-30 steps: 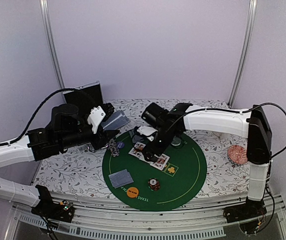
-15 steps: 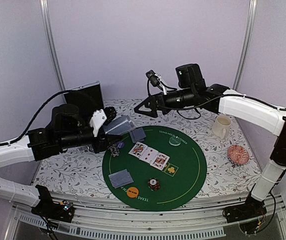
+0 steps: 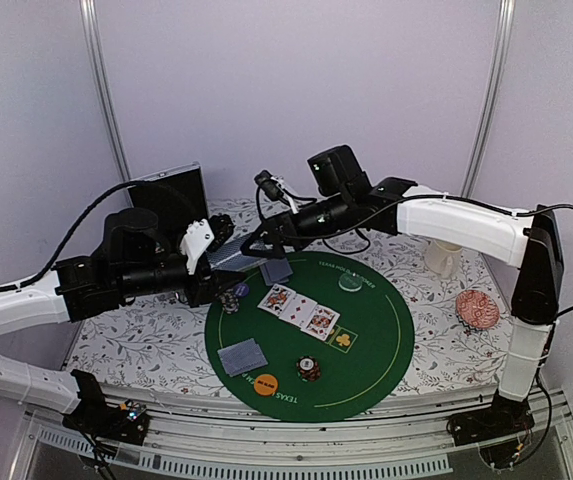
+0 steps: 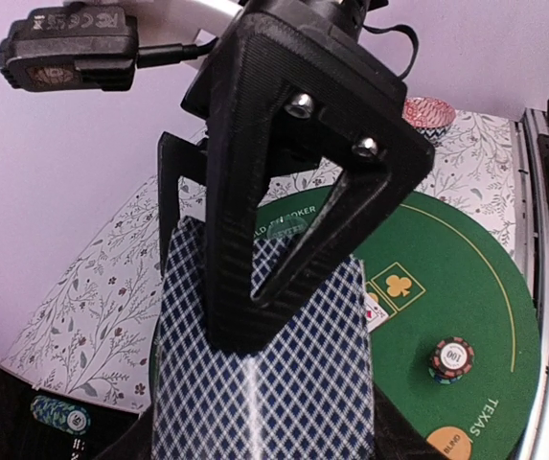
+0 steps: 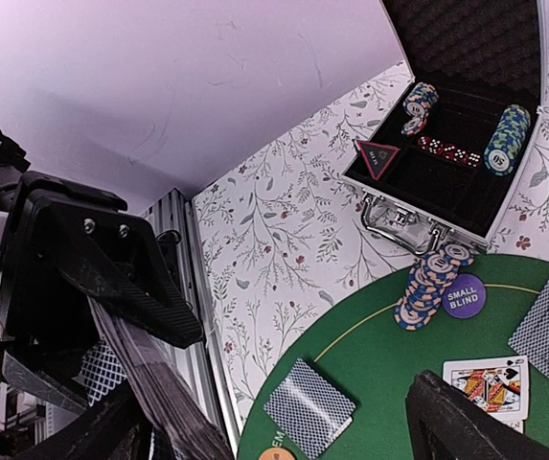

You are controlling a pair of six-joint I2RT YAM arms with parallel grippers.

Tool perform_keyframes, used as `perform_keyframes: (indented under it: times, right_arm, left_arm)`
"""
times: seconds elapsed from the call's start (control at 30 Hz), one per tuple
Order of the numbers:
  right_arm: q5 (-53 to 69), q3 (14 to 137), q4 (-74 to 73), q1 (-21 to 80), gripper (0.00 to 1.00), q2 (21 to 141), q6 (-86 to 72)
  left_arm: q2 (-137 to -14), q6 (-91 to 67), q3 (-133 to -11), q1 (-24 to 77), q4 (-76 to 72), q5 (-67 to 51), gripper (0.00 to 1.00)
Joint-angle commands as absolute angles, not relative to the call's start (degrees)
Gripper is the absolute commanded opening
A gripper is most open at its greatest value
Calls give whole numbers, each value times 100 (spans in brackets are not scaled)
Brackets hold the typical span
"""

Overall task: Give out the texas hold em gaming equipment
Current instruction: Pick up the poker card from the face-down deck piles.

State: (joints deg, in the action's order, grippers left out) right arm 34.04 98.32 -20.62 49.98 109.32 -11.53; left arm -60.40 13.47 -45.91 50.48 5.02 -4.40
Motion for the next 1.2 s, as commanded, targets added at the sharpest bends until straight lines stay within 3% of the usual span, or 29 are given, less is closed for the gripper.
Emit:
perform_keyframes:
  times: [0.0,0.13,0.23,0.6,0.93,1.17]
  right_arm:
    - [2922,9862,-2382,4915,91,10746,-954]
    - [2813,9743,-2435,4861,83,10550,-903]
    - [3006,9788,-2501,4866,71,10544,-834]
    - [3189,9805,-2570,4831,6,10265,-748]
    - [3186,9450,-2854,4412,2,9492,-569]
    - [2926,8809,-3815,3660,2,8496,415]
  left_arm:
    - [-6003,1375,-4562,5071,419,-480,51]
    - [-6012,1374,-4562,5073,419,-483,51]
    - [-6012,1373,-4562,5071,422,-472,51]
    - [-6011,1379,-4562,5073,420,-443,51]
    - [-6003,1376,-4562,5072,420,-391,51]
    - [-5996,1368,-4569,5072,422,-347,51]
